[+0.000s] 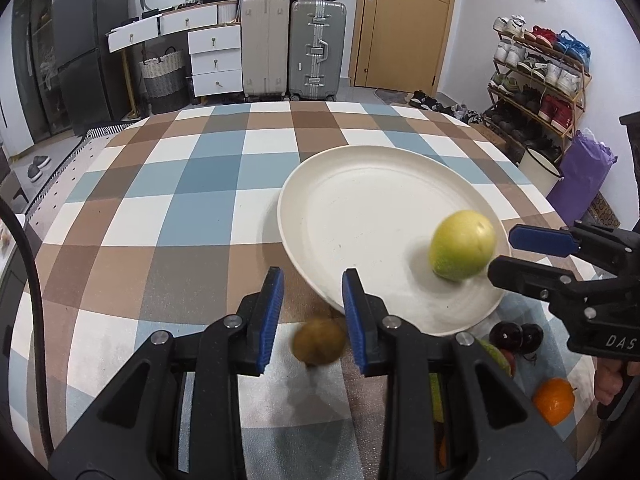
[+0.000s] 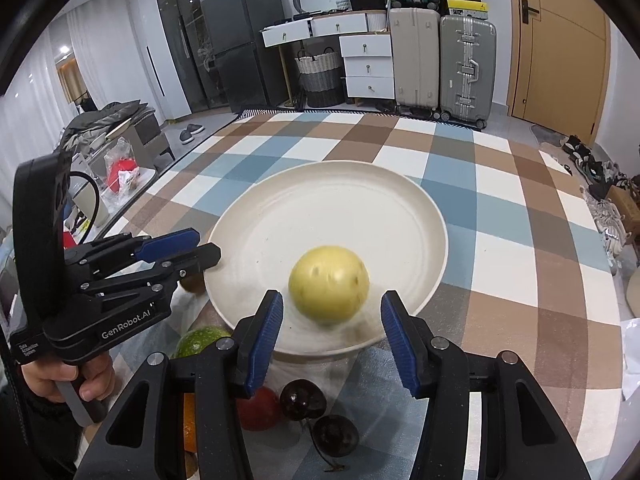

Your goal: Organize fruits

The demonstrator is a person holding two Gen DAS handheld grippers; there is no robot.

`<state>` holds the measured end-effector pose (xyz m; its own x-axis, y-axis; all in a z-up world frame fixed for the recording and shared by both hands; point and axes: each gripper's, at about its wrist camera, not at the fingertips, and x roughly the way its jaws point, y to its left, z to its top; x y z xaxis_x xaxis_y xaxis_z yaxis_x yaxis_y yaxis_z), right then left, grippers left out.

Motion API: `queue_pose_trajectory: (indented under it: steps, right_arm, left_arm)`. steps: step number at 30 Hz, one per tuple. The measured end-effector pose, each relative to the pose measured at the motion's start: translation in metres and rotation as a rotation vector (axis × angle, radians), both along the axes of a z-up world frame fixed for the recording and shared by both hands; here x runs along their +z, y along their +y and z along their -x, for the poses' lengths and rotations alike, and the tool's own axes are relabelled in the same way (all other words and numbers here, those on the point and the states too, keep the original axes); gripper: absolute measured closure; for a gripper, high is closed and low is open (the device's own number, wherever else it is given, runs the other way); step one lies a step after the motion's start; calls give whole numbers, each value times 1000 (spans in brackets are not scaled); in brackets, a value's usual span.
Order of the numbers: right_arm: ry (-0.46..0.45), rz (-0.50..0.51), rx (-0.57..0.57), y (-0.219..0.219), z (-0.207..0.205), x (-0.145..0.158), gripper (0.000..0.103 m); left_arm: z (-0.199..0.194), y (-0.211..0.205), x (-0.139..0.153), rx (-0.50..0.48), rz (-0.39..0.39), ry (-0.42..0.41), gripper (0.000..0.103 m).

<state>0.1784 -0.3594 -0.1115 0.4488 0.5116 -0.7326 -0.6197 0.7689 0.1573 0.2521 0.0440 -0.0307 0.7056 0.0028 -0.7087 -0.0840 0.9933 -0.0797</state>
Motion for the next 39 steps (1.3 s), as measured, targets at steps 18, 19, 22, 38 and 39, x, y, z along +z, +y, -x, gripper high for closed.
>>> queue_pose_trajectory:
  steps: [18,19,22,38,39]
  right_arm:
    - [-48,-37,-39,-30,29,18,6]
    - [-51,-37,-42,-33,31,19,5]
    - [-64,-40,-52,-41,39,22,3]
    - [-59,-87,-67,-78,82,25,2]
    - [-56,-87,-67,-78,83,24,2]
  left_arm:
    - [40,2,19,3,40,-104,5]
    - [44,3,20,8,42,-113,1]
    - [61,4,28,5,52,-147,1]
    - [142,-11,54,-27,-5,-182,1]
    - [143,-14,55,-32,-10,-180,1]
